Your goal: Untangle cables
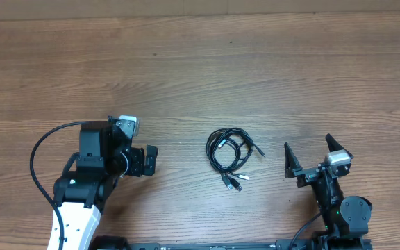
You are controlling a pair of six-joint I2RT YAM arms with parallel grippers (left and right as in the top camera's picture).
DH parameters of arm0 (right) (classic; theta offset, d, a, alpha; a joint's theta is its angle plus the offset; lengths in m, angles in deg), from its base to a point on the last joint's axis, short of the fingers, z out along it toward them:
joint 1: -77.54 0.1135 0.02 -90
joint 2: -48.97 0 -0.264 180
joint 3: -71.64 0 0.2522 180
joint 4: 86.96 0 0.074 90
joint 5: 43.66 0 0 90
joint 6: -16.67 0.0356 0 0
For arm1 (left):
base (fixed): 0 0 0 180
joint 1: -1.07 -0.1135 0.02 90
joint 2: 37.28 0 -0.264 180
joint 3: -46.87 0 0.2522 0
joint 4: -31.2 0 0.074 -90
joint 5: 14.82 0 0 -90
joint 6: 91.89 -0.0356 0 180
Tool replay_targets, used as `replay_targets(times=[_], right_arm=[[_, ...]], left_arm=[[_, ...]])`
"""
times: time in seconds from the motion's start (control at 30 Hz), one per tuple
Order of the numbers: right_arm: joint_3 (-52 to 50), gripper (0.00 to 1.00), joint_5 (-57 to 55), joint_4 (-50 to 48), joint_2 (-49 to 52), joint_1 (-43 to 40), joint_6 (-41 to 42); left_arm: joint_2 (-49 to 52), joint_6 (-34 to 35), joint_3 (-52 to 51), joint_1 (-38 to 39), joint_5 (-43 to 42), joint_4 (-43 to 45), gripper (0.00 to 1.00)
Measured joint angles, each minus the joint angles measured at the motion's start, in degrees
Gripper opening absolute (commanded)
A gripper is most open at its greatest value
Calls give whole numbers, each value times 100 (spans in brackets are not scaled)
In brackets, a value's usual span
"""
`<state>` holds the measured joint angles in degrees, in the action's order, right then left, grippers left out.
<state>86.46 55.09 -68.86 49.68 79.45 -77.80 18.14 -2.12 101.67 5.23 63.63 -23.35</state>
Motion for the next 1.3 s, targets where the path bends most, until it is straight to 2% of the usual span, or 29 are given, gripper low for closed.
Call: replay_targets(times=[0.27,0.9,1.3], right_arm=[[0,100,-2,-2,0,0,0],[0,100,-2,0,0,0,-2],[0,100,0,0,0,0,-2]], left_arm=[[0,2,0,42,-72,-85,100],[0,24,0,1541,-44,289,100],[15,328,374,1650,238,151,100]])
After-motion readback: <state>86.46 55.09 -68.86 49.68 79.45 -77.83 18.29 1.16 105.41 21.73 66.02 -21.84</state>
